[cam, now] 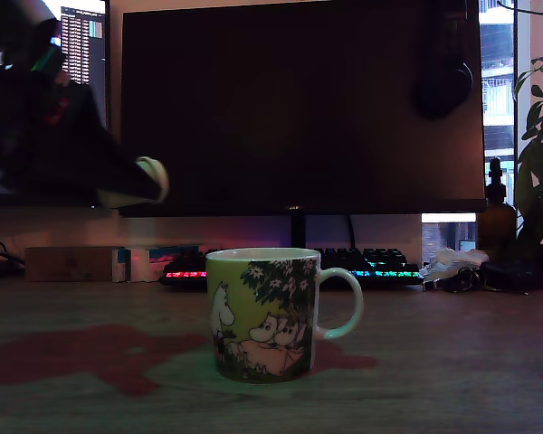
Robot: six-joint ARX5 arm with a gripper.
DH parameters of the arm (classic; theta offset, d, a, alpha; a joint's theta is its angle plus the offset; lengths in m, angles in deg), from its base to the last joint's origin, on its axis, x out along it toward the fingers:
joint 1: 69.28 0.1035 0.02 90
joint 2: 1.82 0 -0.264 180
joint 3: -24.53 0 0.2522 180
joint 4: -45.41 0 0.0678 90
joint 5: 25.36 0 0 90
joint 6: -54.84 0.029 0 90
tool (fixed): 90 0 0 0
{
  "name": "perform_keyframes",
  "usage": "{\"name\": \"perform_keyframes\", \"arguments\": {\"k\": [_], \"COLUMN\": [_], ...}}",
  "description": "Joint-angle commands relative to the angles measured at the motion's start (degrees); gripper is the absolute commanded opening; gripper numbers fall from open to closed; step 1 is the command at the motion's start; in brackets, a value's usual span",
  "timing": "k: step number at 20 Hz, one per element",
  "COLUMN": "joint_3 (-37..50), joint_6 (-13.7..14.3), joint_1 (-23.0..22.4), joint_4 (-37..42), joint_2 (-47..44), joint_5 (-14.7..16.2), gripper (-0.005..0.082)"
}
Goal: Pick up the coffee capsules on the table and drop them inside the coffee cup
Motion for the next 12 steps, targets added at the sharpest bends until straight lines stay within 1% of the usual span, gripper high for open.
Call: {"name": "perform_keyframes", "arguments": {"k": [1,4,12], "joint_3": [-1.81,-3.13,-4.26], "joint_6": [0.46,0.48,0.68], "joint_1": [-1.53,-4.09,-9.90], "joint_4": [0.04,-0.39,-0.09], "joint_2": [0.46,0.46,0.33], "joint_5": [-0.63,-2.84,-6.86], "gripper": [0.0139,0.0139,0.0139]}}
